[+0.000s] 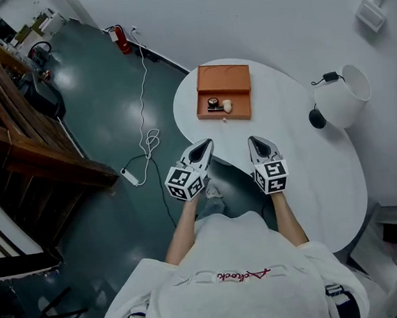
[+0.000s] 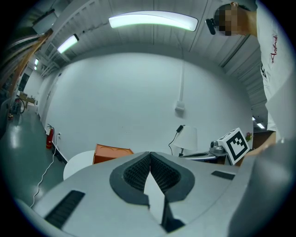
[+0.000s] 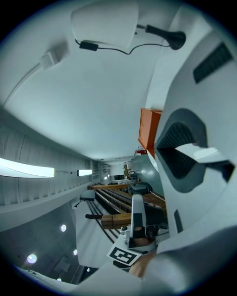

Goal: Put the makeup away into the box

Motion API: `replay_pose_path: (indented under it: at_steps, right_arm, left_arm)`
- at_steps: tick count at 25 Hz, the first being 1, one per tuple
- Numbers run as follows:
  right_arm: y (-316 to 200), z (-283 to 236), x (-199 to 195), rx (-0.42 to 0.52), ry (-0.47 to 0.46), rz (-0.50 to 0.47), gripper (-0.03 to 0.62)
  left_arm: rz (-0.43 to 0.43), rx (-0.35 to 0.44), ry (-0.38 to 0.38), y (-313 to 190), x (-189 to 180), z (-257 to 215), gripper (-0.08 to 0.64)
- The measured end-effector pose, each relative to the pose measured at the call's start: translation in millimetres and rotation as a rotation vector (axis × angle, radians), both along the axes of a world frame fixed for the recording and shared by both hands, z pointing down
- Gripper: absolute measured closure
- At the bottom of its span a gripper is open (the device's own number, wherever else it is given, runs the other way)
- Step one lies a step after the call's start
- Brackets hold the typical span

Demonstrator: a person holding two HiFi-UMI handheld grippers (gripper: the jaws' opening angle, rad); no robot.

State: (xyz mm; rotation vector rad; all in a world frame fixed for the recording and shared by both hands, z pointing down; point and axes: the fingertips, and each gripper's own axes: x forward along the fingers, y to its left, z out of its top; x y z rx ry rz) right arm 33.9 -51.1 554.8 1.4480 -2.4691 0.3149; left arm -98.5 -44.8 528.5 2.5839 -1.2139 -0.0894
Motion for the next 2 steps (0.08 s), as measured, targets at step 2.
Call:
replay_pose_path:
  at_steps: [2]
  right_arm:
    - [0.2,-0.1,-1.2,0.002,0.001,0.001,0.572]
  left_arm:
    - [0.002,0.001,-0.002,-0.1,-0.7,-0.2,0.551]
